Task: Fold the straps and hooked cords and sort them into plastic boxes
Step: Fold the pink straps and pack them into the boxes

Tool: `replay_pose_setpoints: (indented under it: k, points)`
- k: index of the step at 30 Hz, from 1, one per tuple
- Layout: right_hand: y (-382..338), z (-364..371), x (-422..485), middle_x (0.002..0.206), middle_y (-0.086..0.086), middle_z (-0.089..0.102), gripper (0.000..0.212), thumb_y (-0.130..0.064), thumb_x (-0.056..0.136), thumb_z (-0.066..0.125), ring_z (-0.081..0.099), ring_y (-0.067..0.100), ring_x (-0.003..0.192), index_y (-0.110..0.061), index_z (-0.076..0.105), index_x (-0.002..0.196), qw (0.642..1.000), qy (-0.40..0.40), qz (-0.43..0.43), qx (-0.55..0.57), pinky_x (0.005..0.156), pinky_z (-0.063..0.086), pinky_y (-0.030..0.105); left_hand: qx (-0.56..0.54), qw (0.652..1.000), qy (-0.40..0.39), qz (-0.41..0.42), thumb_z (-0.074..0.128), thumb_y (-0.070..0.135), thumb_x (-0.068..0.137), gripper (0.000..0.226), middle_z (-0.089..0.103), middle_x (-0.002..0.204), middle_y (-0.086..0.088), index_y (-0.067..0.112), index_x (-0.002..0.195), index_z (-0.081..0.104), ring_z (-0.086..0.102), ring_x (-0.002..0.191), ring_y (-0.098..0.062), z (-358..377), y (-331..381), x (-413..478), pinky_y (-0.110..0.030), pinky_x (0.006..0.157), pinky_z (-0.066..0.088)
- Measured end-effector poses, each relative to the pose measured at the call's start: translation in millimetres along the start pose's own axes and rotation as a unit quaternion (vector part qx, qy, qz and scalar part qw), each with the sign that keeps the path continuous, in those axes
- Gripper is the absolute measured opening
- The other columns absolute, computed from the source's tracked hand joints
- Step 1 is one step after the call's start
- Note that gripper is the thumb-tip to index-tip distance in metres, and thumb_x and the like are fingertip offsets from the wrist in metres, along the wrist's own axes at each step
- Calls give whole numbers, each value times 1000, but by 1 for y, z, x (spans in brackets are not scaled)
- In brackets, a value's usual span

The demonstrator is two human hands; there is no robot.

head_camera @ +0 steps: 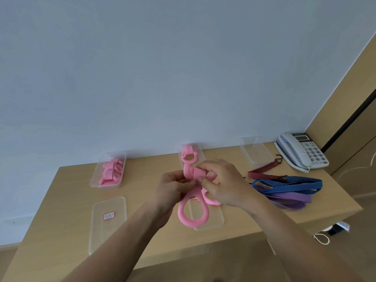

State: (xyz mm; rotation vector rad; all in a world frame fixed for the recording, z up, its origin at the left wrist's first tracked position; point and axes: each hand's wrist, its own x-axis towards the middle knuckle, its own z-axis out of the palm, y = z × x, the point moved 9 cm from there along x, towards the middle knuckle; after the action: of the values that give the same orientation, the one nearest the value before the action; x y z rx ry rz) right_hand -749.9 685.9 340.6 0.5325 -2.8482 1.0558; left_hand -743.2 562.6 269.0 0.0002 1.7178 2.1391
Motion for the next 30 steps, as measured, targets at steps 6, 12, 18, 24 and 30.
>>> replay_pose_setpoints:
  k: [6,12,18,24,30]
  points:
    - [6,-3,0,90,-6,73,22,-17,86,72,66,14,86,-24,74,107,994,5,52,98,80,54,32,7,999,-26,-35,75,27,84,31,77,112,-19,10,109,79,75,97,-30,-8,-9,-5,-38,82,60]
    - [0,-3,2,88,-11,73,25,-15,81,76,65,6,80,-24,77,105,990,75,37,114,73,49,21,-12,996,-60,-63,75,48,86,45,75,122,-13,16,118,75,72,112,-35,-11,-15,-11,-51,90,59]
    - [-30,5,-4,94,-10,73,34,3,70,79,65,8,87,-19,77,96,982,165,-87,33,78,51,23,-104,987,-94,-84,72,56,88,60,66,137,-17,16,133,67,65,122,-44,-16,-16,-21,-66,103,50]
    - [-44,32,-7,111,-2,71,25,-5,76,78,63,17,105,-17,77,98,981,155,-114,-36,89,50,28,-179,974,-99,-101,76,50,89,57,67,126,-21,4,122,71,63,120,-47,-27,-13,-29,-65,100,51]
    - [-45,64,-2,109,-5,73,12,-1,86,66,67,11,101,-12,68,89,996,61,-63,12,84,52,33,-197,970,-73,-124,70,52,92,47,71,121,-20,11,115,77,67,113,-49,-49,-19,-34,-57,92,57]
